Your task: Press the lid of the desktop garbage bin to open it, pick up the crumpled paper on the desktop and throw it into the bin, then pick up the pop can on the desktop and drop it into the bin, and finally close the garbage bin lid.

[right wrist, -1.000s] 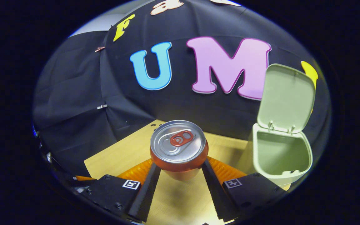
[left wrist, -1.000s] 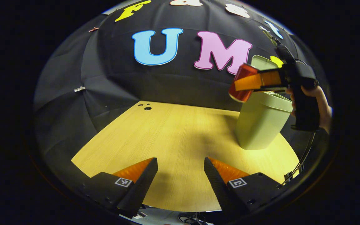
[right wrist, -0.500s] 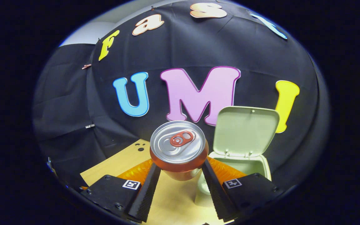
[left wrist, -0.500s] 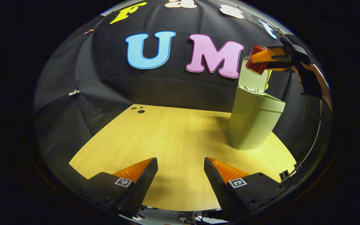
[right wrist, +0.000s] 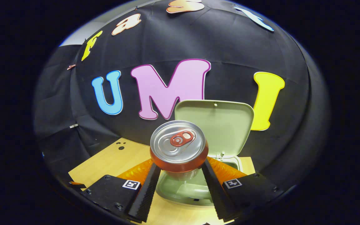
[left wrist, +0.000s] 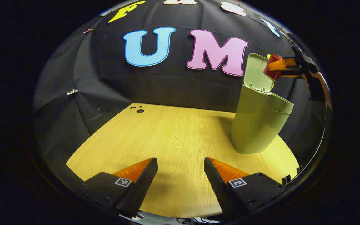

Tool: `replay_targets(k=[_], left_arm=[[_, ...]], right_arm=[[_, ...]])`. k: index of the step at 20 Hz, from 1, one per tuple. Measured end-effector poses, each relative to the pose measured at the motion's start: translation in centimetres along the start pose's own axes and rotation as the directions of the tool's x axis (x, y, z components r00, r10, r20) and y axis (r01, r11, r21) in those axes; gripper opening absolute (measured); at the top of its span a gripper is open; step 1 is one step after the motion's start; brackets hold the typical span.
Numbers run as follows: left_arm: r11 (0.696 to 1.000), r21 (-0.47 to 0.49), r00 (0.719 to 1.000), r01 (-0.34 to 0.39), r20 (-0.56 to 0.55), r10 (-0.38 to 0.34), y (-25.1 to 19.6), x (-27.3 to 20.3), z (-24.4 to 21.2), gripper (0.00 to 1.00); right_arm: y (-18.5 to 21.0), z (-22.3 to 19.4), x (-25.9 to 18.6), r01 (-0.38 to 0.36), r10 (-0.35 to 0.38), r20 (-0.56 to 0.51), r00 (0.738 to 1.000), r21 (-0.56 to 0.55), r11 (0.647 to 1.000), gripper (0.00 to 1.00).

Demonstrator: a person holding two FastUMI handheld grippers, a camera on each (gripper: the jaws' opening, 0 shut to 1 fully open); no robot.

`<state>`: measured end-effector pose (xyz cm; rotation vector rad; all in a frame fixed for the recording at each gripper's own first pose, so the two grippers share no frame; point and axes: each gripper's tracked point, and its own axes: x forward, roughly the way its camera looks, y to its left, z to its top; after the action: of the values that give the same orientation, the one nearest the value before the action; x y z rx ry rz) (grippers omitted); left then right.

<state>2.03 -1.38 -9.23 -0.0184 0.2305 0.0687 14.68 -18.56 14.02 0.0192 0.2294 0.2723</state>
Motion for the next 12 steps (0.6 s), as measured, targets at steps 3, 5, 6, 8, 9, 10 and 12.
replay_targets(k=[3,5,6,8,9,10,12], left_arm=[[1.000,-0.003,1.000,0.010,-0.011,-0.010,-0.9,1.1,0.1,0.96],[1.000,0.000,1.000,0.014,-0.020,-0.014,-1.3,1.7,0.0,0.96],[1.000,0.004,1.000,0.015,-0.025,-0.015,-1.3,1.9,0.0,0.96],[1.000,0.010,0.999,0.015,-0.034,-0.015,-1.3,2.4,0.0,0.96],[1.000,0.010,0.999,0.017,-0.040,-0.016,-1.2,2.7,-0.1,0.96],[1.000,0.008,0.999,0.017,-0.046,-0.017,-1.1,2.9,-0.1,0.96],[1.000,0.004,0.998,0.011,-0.055,-0.011,-0.7,3.2,-0.2,0.96]], right_arm=[[-1.9,-1.5,1.0,0.039,-0.039,-0.022,0.999,0.004,0.999,0.82],[-2.5,-3.0,1.6,0.052,-0.051,-0.049,0.997,0.014,0.999,0.82],[-2.7,-3.6,1.9,0.057,-0.056,-0.062,0.997,0.015,0.998,0.81],[-3.0,-4.7,2.4,0.065,-0.064,-0.080,0.995,0.012,0.998,0.82],[-3.0,-5.1,2.6,0.066,-0.065,-0.088,0.994,0.011,0.998,0.82],[-3.0,-5.5,3.0,0.070,-0.069,-0.095,0.993,0.010,0.998,0.82],[-3.0,-6.2,3.5,0.074,-0.071,-0.112,0.991,0.017,0.997,0.82]])
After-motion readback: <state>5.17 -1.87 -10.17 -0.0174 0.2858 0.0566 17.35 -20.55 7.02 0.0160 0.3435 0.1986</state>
